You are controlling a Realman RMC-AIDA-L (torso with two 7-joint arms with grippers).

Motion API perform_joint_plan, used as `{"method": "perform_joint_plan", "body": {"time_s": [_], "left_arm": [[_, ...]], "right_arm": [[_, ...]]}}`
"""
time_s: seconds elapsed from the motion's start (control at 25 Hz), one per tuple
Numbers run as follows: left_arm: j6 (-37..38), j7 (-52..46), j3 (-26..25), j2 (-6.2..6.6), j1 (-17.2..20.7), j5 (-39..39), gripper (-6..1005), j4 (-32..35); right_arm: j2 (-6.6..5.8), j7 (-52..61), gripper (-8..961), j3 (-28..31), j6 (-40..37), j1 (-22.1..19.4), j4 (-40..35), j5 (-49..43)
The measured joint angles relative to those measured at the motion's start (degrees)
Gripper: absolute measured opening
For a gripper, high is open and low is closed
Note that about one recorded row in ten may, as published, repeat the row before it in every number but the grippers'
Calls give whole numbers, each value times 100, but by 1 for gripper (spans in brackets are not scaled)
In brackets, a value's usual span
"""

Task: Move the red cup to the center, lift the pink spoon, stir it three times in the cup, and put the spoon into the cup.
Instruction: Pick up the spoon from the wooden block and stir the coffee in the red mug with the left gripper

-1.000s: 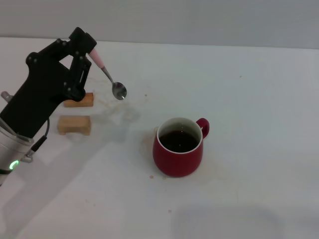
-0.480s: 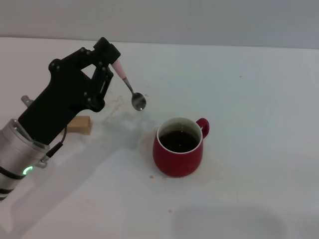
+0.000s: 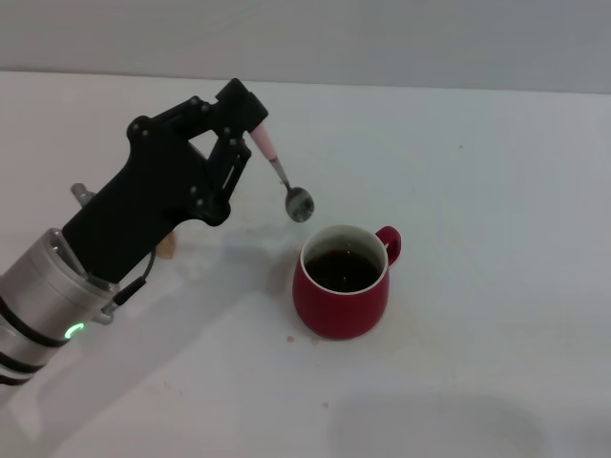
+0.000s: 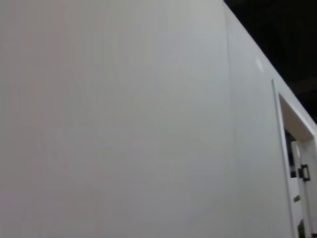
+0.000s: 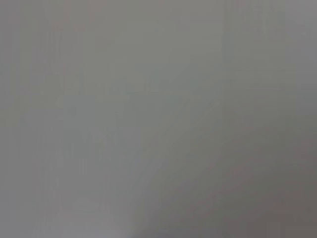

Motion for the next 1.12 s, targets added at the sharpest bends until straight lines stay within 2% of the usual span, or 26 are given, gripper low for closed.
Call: {"method": "perform_joint_plan", "body": {"time_s": [0.28, 0.48, 1.12], "left_arm": [[-69, -89, 47, -104, -75, 204, 132, 72], [-238, -93, 51, -273, -143, 365, 133, 275], [-830, 64, 55, -322, -174, 374, 133, 417]], "right_arm": [[0, 5, 1, -8, 21, 4, 0, -4], [0, 16, 1, -66, 21, 12, 0, -4], [-9, 29, 0, -89, 82, 28, 0, -4]]}}
